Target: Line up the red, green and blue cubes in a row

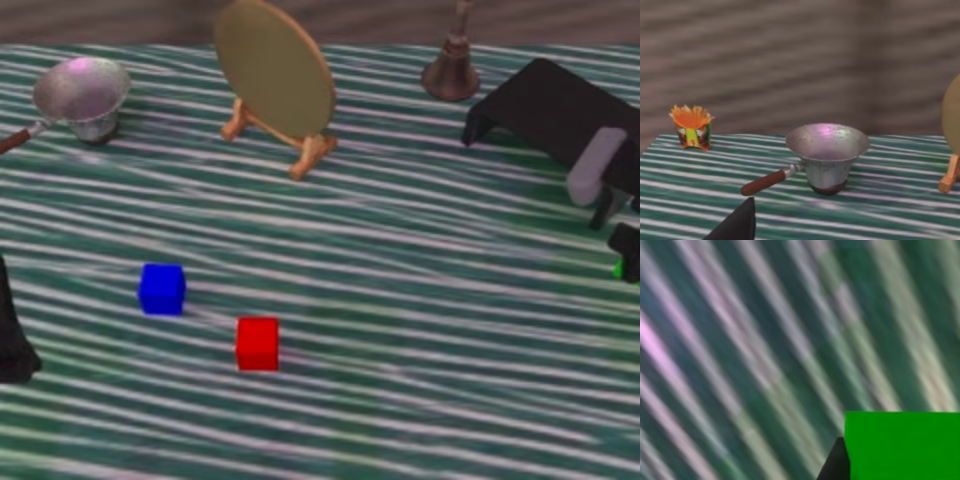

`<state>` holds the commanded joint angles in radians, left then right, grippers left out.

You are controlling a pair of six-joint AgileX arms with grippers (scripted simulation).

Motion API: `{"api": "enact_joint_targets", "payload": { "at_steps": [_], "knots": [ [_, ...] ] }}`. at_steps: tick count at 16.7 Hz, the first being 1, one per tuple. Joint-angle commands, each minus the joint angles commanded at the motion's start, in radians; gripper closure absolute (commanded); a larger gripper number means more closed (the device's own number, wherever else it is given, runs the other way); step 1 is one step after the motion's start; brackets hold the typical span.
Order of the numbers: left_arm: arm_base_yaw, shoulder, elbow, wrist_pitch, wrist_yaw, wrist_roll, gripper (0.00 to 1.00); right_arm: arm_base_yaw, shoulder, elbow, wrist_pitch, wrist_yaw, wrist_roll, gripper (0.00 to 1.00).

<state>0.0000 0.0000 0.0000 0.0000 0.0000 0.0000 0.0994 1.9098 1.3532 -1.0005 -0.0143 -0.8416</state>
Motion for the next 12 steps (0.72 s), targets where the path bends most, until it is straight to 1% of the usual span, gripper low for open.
{"api": "enact_joint_targets", "payload": {
  "at_steps": [3, 5, 6, 8, 12],
  "knots": [
    [0.000, 0.000, 0.000, 0.000, 0.000, 0.000, 0.00, -0.002, 0.005, 0.000, 0.001, 0.000, 0.002, 1.00],
    [0.000, 0.000, 0.000, 0.000, 0.000, 0.000, 0.00, 0.033, 0.027, 0.033, -0.015, 0.002, 0.002, 1.00],
    [0.000, 0.000, 0.000, 0.000, 0.000, 0.000, 0.00, 0.066, 0.047, 0.062, -0.030, 0.002, 0.003, 1.00],
    [0.000, 0.000, 0.000, 0.000, 0.000, 0.000, 0.00, 0.164, 0.095, 0.138, -0.067, 0.003, 0.007, 1.00],
    [0.000, 0.000, 0.000, 0.000, 0.000, 0.000, 0.00, 0.438, 0.200, 0.322, -0.152, 0.001, 0.026, 1.00]
  ]
}}
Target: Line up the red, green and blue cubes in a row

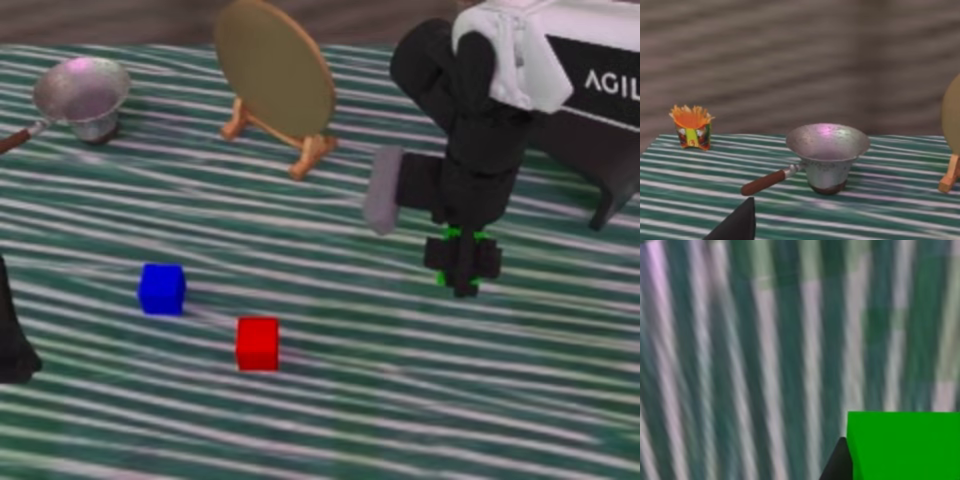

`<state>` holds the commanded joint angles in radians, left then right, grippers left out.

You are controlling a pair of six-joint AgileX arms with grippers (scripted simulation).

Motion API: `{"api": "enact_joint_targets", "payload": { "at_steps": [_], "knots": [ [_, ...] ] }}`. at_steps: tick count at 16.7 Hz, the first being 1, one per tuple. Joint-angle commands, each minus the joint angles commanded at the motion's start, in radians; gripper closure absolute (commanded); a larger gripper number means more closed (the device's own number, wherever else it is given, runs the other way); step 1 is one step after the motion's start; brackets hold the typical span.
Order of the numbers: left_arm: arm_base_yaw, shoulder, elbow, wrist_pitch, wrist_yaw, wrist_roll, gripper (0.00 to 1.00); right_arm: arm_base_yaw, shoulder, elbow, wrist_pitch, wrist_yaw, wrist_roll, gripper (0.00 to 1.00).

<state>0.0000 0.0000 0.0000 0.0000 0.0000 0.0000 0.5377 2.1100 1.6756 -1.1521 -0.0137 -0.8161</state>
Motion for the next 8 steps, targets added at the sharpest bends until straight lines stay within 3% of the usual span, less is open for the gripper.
{"api": "enact_joint_targets", "payload": {
  "at_steps": [4, 8],
  "knots": [
    [0.000, 0.000, 0.000, 0.000, 0.000, 0.000, 0.00, 0.199, 0.072, 0.149, -0.060, -0.003, 0.020, 1.00],
    [0.000, 0.000, 0.000, 0.000, 0.000, 0.000, 0.00, 0.238, 0.086, 0.185, -0.072, -0.003, 0.025, 1.00]
  ]
}}
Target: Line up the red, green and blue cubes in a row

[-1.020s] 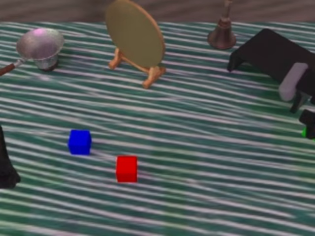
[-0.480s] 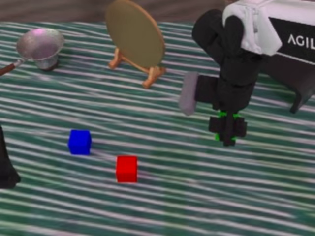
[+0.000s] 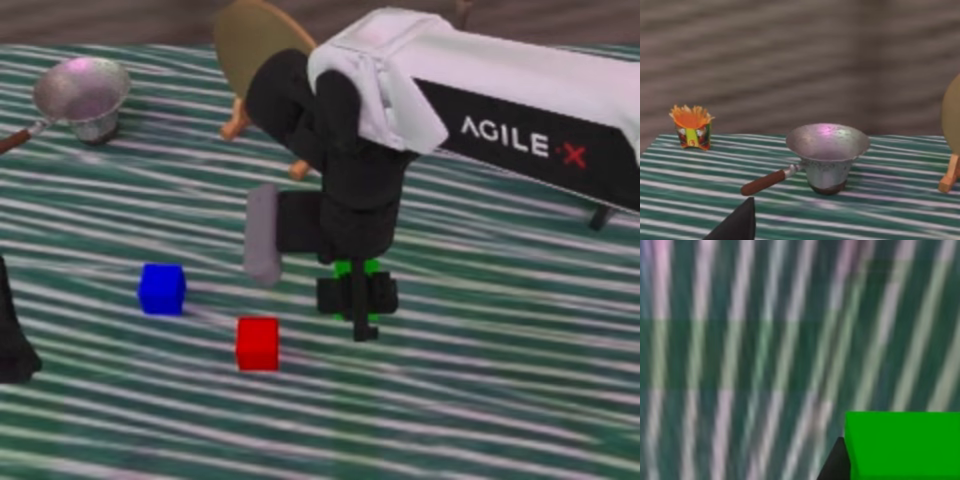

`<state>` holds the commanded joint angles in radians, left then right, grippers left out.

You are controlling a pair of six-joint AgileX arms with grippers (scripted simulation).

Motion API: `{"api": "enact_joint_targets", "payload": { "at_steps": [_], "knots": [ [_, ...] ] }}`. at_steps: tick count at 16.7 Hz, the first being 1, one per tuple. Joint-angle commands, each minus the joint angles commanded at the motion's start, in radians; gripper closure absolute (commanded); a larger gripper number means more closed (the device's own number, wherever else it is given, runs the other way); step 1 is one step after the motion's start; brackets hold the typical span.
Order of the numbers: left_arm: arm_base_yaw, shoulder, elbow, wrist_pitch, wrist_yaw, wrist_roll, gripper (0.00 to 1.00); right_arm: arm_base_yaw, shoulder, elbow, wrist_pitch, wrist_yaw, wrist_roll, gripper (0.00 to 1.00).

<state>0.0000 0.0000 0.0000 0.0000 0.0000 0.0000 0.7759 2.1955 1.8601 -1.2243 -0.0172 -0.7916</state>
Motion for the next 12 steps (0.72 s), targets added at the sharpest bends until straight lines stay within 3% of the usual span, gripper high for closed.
{"api": "enact_joint_targets", "payload": {
  "at_steps": [4, 12],
  "knots": [
    [0.000, 0.000, 0.000, 0.000, 0.000, 0.000, 0.00, -0.002, 0.001, -0.018, 0.019, 0.001, 0.001, 1.00],
    [0.000, 0.000, 0.000, 0.000, 0.000, 0.000, 0.00, 0.001, 0.058, -0.187, 0.245, 0.001, 0.002, 1.00]
  ]
}}
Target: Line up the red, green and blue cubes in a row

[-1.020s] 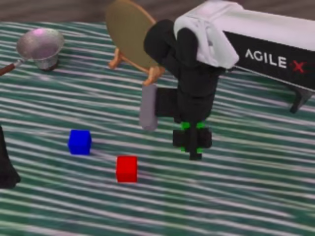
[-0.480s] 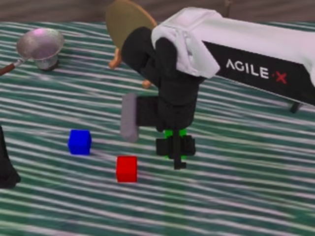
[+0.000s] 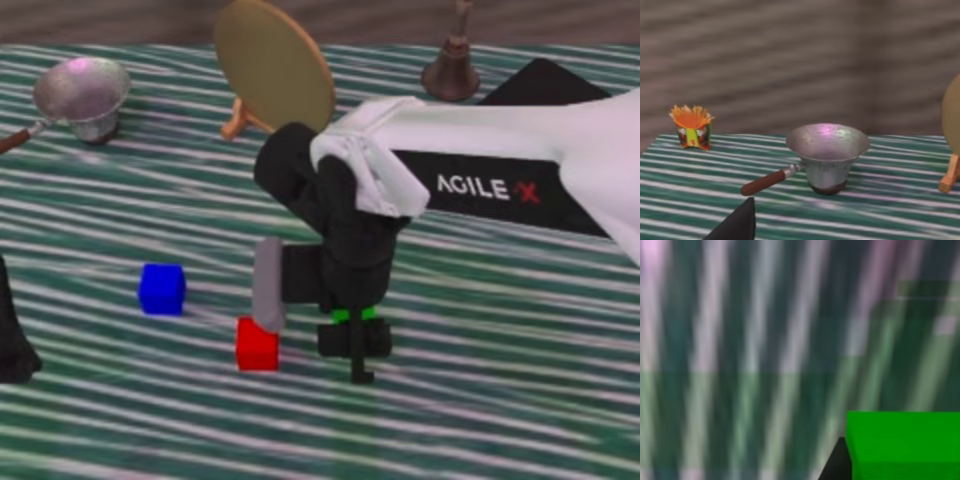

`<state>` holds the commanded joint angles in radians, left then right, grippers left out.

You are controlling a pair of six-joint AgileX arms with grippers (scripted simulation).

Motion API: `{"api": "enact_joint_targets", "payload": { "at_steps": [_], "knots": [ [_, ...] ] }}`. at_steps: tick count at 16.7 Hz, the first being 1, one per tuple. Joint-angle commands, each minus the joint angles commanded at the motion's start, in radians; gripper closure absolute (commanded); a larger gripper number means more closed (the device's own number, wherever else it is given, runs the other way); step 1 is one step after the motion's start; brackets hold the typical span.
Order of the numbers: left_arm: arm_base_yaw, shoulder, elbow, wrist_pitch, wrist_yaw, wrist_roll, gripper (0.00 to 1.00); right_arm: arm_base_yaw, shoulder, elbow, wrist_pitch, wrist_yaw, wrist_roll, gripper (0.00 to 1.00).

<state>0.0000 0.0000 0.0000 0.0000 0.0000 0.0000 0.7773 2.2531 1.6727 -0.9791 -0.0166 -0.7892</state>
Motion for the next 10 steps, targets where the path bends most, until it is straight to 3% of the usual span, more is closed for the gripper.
{"api": "enact_joint_targets", "payload": {
  "at_steps": [3, 10],
  "knots": [
    [0.000, 0.000, 0.000, 0.000, 0.000, 0.000, 0.00, 0.000, 0.000, -0.001, 0.001, 0.000, 0.000, 1.00],
    [0.000, 0.000, 0.000, 0.000, 0.000, 0.000, 0.00, 0.000, 0.000, -0.001, 0.001, 0.000, 0.000, 0.47]
  ]
}}
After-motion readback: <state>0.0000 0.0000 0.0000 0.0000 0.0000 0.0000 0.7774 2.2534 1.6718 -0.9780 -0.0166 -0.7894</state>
